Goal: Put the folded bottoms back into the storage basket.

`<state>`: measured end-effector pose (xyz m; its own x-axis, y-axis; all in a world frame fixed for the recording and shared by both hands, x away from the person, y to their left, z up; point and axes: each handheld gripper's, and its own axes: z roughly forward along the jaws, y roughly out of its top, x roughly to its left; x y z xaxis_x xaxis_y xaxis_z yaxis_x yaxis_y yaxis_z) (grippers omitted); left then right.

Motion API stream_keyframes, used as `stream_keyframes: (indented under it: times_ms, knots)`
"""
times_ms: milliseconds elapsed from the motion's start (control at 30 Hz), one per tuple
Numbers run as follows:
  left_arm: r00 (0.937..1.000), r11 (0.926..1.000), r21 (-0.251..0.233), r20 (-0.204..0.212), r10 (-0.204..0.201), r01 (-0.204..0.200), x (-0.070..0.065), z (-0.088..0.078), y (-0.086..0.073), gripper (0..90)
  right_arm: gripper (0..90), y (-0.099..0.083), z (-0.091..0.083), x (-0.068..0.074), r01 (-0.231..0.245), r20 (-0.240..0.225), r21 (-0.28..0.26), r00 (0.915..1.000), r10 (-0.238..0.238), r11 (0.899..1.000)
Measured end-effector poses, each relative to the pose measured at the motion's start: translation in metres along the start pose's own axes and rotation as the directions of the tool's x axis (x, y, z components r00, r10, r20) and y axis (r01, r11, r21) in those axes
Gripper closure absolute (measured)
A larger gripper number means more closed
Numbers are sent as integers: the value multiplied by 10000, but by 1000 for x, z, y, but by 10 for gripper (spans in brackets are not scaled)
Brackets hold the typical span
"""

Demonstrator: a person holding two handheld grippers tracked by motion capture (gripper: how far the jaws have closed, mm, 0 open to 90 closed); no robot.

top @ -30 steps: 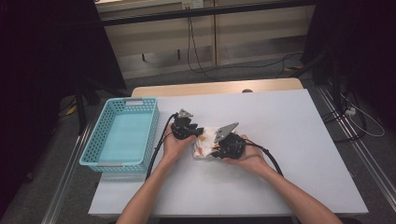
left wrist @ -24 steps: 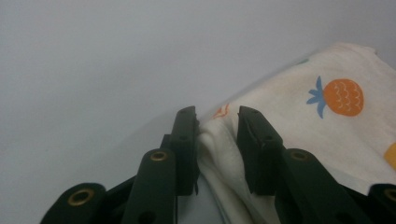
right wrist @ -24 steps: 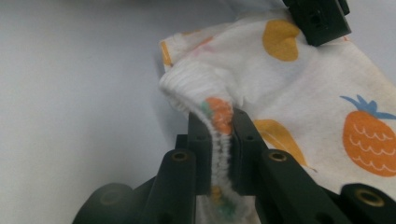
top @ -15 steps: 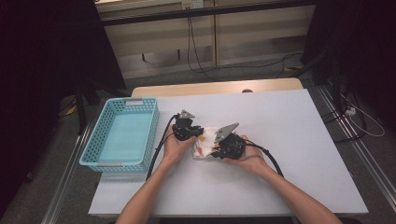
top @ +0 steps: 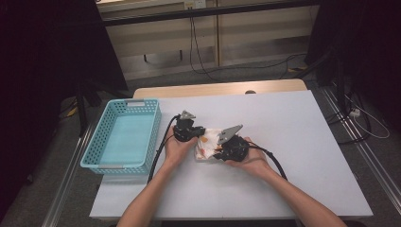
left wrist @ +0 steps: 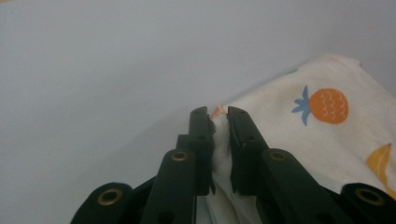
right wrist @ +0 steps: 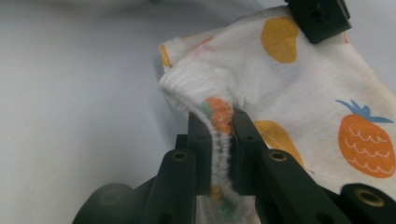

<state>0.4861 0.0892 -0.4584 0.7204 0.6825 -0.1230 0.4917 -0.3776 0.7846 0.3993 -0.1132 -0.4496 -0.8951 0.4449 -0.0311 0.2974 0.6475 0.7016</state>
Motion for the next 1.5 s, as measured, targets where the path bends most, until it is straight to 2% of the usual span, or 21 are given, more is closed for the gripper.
stream_keyframes:
  times_ms: [100, 133, 200, 567, 667, 833, 867, 967, 1000, 1067, 1100, 1133, 1200, 1400, 1500]
  knots:
    - [9999, 9998, -126, 71, -121, 122, -1, -2, 1, 810, 809, 0, -1, -1, -21, -74, -102, 10000, 20, 9999]
    - [10000, 10000, -60, 71, 19, -18, 0, -3, 2, 810, 809, 1, -2, 0, -25, -67, -132, 10000, 24, 9999]
    - [9998, 9996, -230, 114, -164, 166, 0, -5, 3, 810, 809, 1, -2, 0, -29, -64, -186, 10000, 27, 9998]
    - [10000, 9979, -646, 35, -15, 17, -3, -14, 9, 812, 809, 5, -7, 1, -63, -129, -459, 9999, 57, 9989]
    - [9999, 9965, -826, 45, -133, 136, -3, -17, 10, 812, 809, 7, -10, 1, -1, -59, -603, 10000, -2, 9982]
    - [10000, 9952, -981, 15, 36, -34, -1, -23, 14, 812, 809, 11, -15, 2, -22, -27, -837, 10000, 20, 9965]
    - [9999, 9941, -1078, 72, -91, 99, -2, -24, 14, 812, 809, 12, -16, 2, -34, -28, -870, 10000, 31, 9962]
    - [10000, 9938, -1111, 27, 4, -1, -2, -26, 16, 812, 810, 12, -18, 2, -60, -10, -973, 10000, 59, 9952]
    - [9999, 9930, -1171, 80, -144, 152, -3, -26, 16, 812, 810, 13, -18, 2, -80, -9, -999, 10000, 80, 9950]
    - [10000, 9938, -1110, 35, -35, 39, -2, -28, 17, 812, 810, 13, -19, 2, -70, -10, -1028, 10000, 69, 9947]
    - [9999, 9933, -1147, 37, -116, 120, -3, -28, 17, 812, 810, 13, -19, 3, -66, 8, -1041, 10000, 68, 9945]
    - [10000, 9933, -1158, 7, -23, 23, -2, -29, 18, 812, 810, 14, -19, 3, -37, 16, -1070, 10000, 39, 9943]
    - [9999, 9920, -1254, 45, -108, 113, -2, -30, 19, 812, 810, 15, -20, 3, -31, 46, -1112, 10000, 36, 9938]
    - [10000, 9896, -1437, 0, -30, 30, -1, -38, 23, 812, 810, 18, -23, 4, 18, 91, -1275, 10000, -7, 9918]
    - [9998, 9888, -1484, -145, 117, -137, -2, -41, 25, 812, 810, 20, -23, 5, 12, 88, -1363, 10000, -1, 9907]
